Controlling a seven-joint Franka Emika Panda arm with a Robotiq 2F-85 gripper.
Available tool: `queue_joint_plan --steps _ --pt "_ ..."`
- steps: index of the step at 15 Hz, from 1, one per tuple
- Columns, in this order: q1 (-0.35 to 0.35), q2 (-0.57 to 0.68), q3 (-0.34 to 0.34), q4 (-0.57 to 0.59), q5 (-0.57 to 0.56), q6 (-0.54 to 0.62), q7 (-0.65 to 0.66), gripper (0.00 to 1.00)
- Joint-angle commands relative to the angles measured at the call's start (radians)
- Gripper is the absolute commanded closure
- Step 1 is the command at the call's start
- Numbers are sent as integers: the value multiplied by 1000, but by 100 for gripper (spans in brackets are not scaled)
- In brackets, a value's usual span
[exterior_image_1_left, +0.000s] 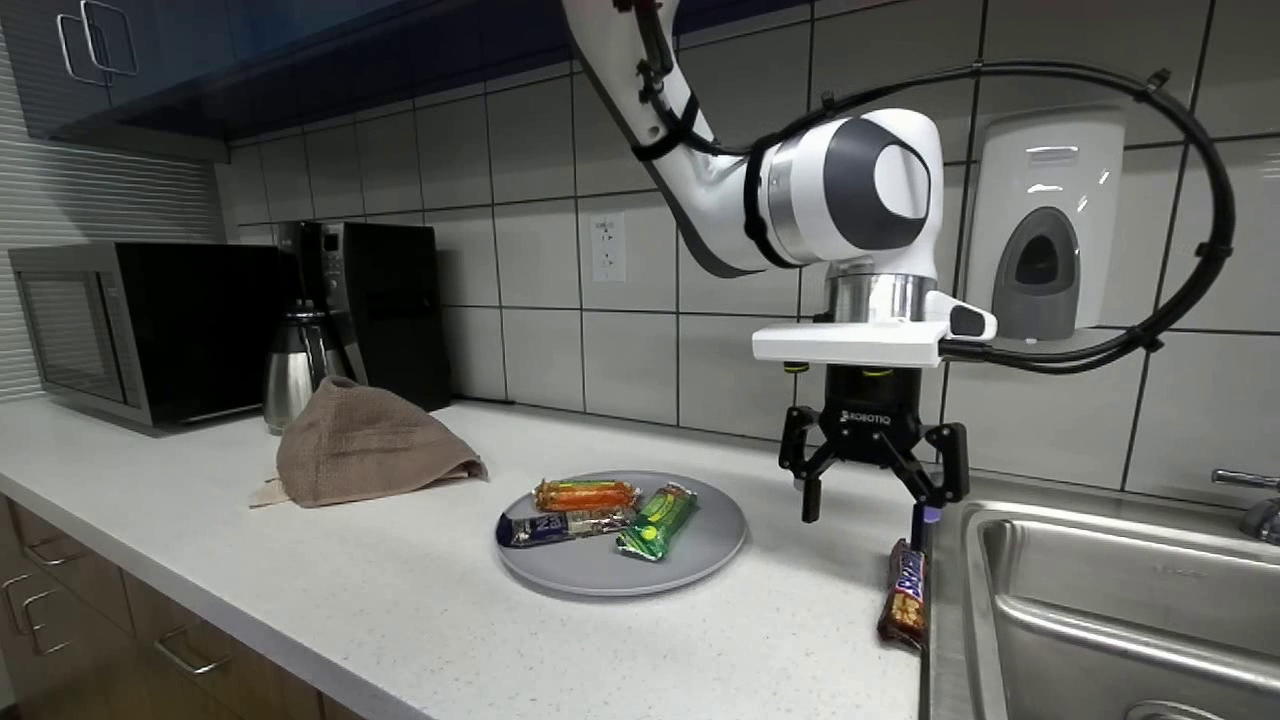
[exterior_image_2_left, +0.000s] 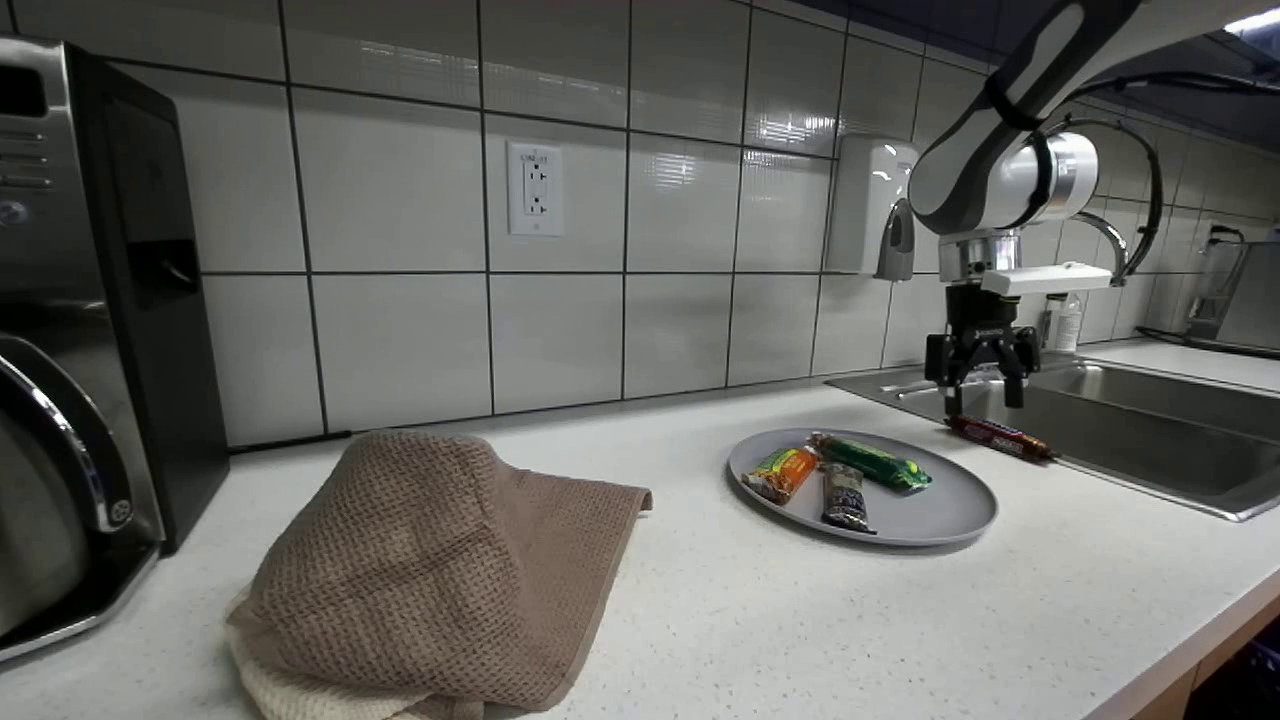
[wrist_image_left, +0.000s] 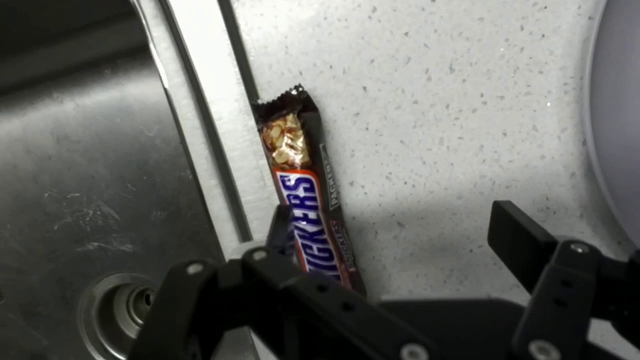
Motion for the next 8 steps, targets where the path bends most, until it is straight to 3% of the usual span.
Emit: queue_joint_plan --steps 1,8 --pt "-26 40 9 60 6 -7 -25 0" --pt "-48 87 16 103 20 -8 -33 0"
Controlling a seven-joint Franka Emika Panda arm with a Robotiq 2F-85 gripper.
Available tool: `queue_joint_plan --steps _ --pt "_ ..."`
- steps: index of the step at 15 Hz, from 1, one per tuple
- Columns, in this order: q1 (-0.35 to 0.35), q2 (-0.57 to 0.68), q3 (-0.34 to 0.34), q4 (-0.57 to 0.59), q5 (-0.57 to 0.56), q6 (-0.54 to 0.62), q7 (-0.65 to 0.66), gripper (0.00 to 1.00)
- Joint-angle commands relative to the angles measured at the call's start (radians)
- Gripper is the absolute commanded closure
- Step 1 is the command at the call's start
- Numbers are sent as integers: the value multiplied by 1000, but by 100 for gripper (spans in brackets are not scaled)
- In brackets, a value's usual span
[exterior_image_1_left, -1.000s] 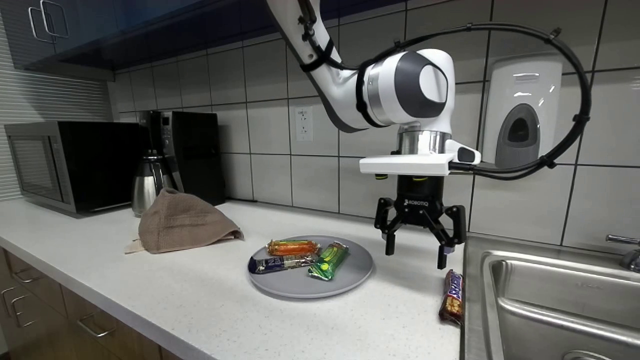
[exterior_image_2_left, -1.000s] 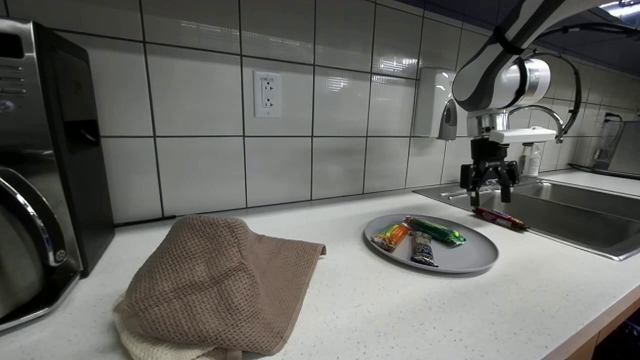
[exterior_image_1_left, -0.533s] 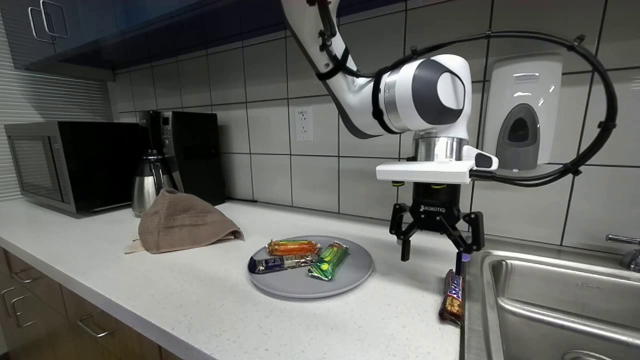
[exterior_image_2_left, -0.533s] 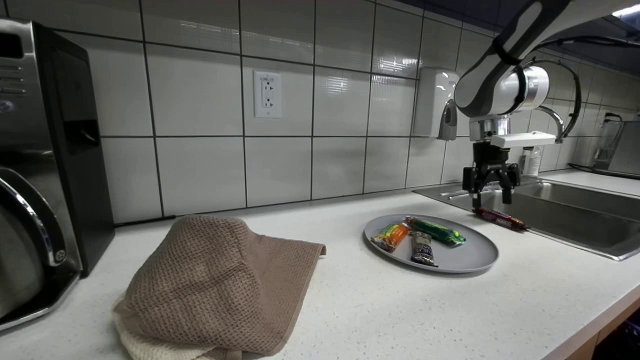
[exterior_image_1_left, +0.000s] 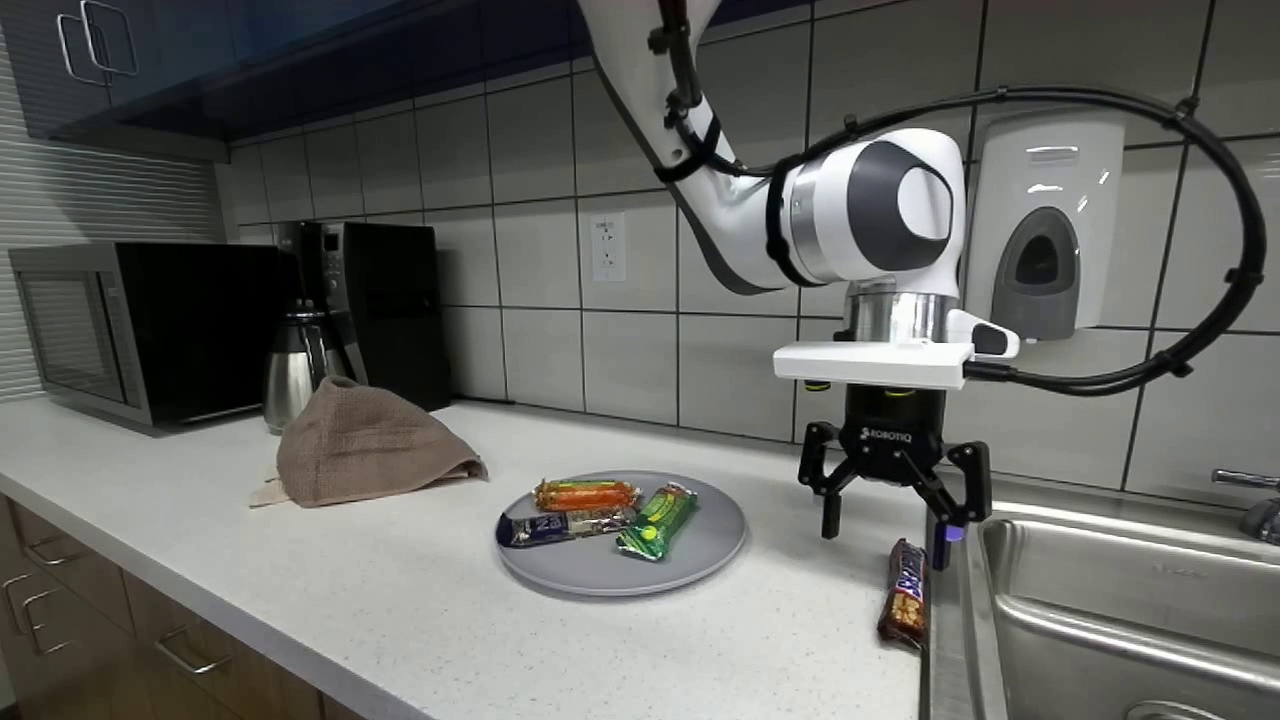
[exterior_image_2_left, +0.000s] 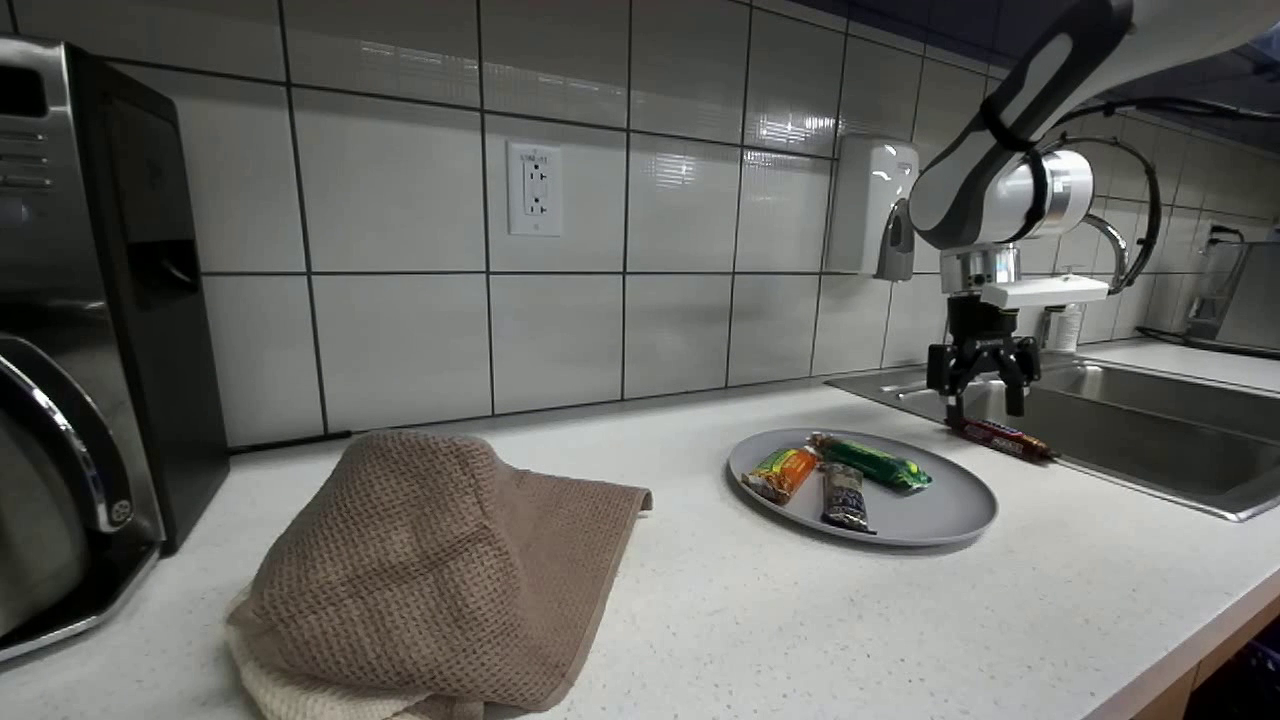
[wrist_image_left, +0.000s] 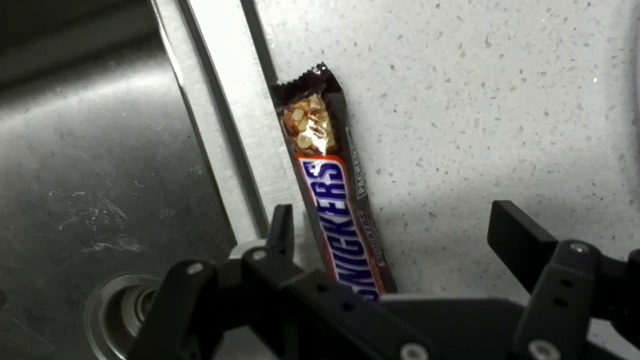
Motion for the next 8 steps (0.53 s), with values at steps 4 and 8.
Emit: queue_joint_plan --steps 4,8 --pt "-40 43 21 62 33 -10 -43 0" --pt "-52 57 25 76 48 -12 -57 0"
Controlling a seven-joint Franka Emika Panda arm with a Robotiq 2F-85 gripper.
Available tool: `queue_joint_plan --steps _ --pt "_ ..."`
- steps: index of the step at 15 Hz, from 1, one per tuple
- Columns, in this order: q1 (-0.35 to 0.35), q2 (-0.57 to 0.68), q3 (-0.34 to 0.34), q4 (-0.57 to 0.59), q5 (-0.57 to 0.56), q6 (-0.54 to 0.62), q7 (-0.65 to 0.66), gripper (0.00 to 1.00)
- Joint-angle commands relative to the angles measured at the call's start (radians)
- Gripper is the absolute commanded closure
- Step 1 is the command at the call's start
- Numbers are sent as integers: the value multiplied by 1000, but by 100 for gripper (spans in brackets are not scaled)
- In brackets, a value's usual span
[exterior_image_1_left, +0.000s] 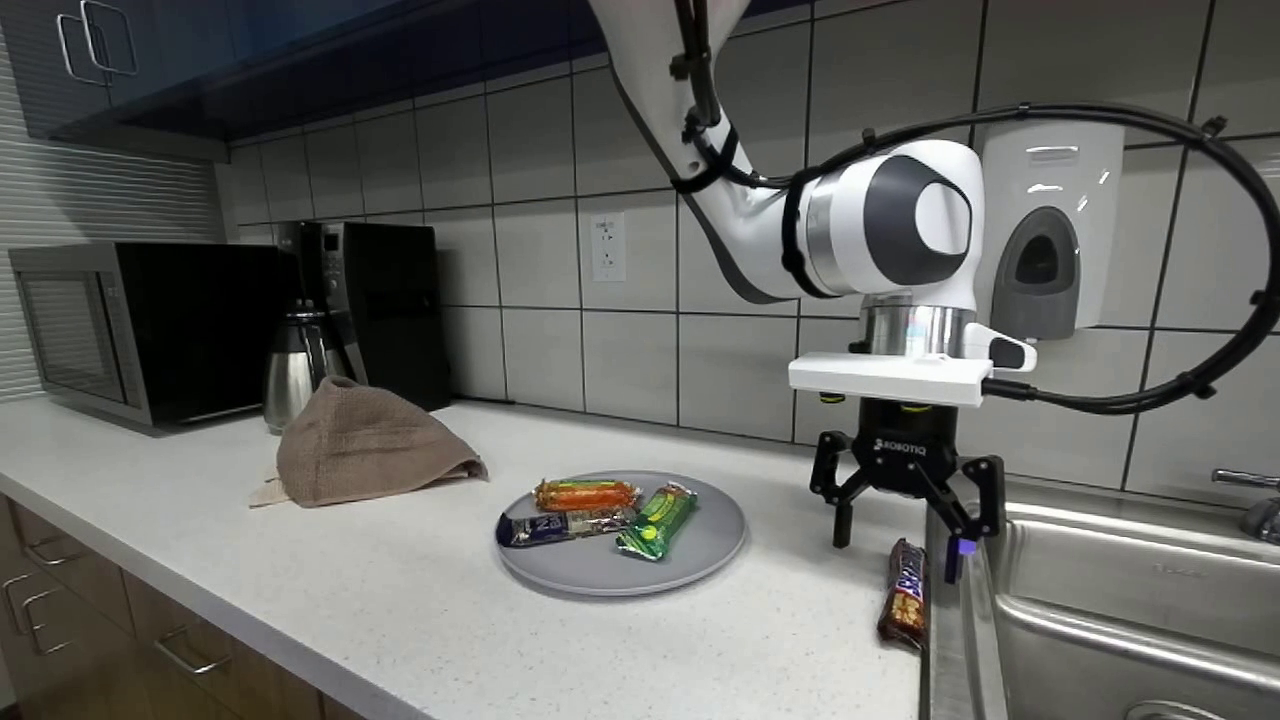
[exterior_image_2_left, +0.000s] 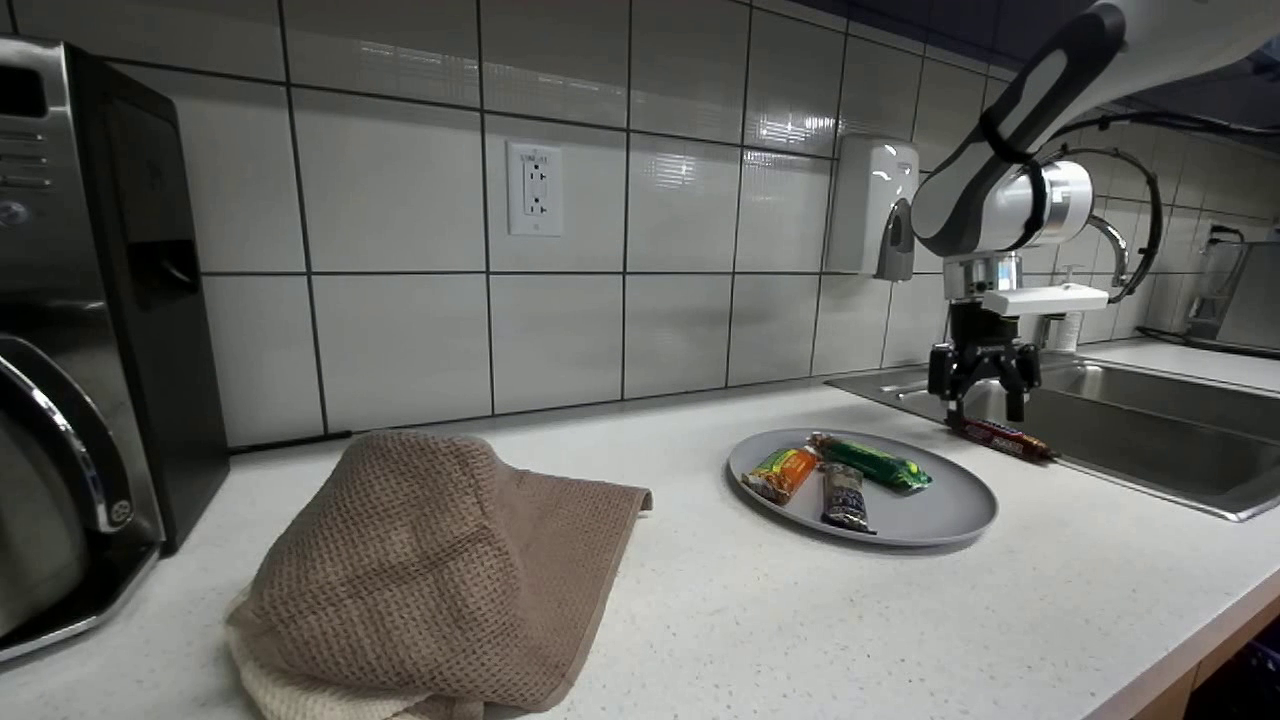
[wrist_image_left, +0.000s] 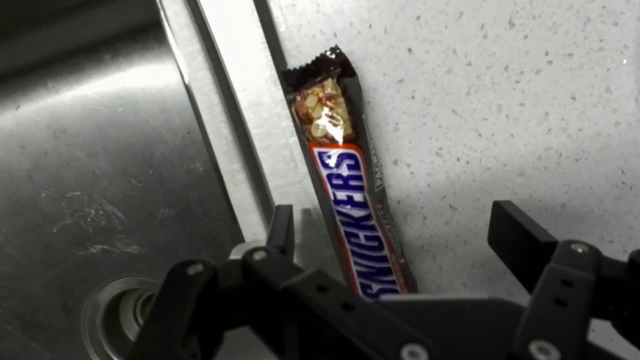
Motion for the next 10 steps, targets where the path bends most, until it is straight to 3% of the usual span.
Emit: queue_joint_plan --steps 1,10 --pt "-36 22 24 42 33 -13 -47 0" --pt "-42 45 27 66 46 -17 -60 0"
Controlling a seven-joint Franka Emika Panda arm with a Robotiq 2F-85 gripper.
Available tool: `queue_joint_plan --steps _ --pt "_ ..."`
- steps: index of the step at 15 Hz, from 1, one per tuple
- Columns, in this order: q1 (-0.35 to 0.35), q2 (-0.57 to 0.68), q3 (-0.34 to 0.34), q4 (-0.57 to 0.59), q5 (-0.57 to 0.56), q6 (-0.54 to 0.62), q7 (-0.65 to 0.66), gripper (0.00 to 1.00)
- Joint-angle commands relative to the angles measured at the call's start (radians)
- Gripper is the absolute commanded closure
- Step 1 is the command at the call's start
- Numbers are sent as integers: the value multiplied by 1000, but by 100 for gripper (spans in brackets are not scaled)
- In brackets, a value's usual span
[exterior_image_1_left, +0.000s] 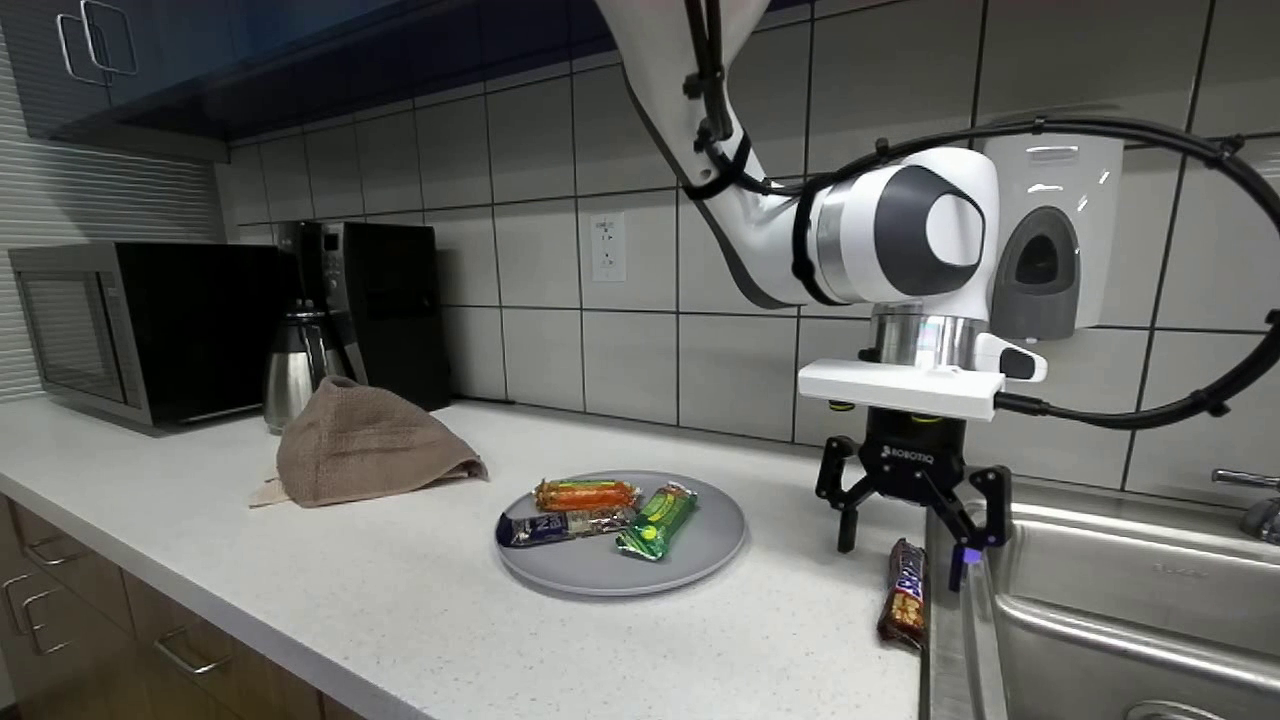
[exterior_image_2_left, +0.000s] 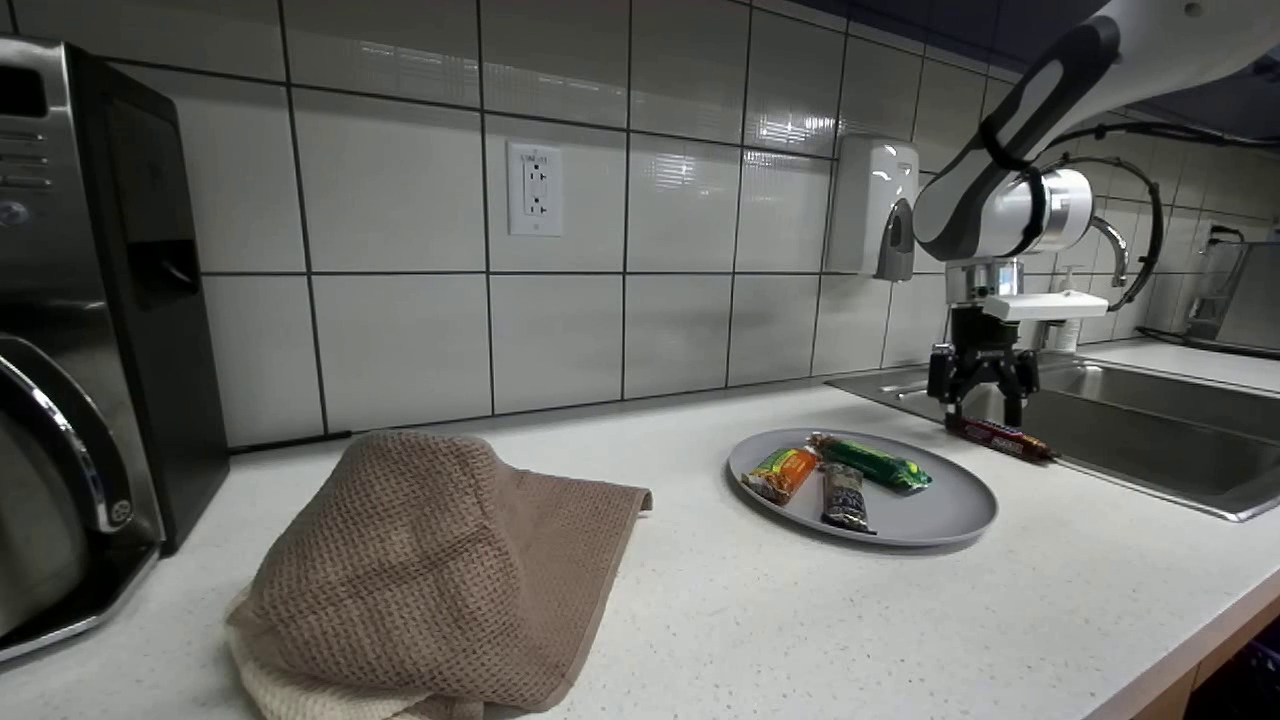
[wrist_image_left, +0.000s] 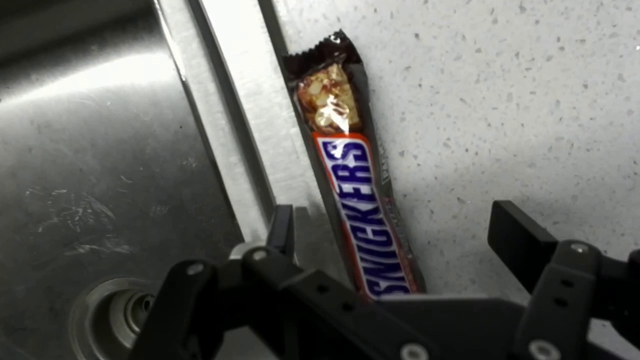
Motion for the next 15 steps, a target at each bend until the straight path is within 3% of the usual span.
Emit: queue_joint_plan --steps 1,3,4,5,14,15 --pt "-28 20 24 41 18 -17 -34 0" --pt "-27 22 24 45 18 -18 -33 0" --pt "-29 24 26 48 21 -22 -34 25" --pt "-29 24 27 49 20 -19 -36 26" --pt "-32 31 29 60 20 -20 -33 97" --pt "-31 30 29 59 20 -19 -32 100"
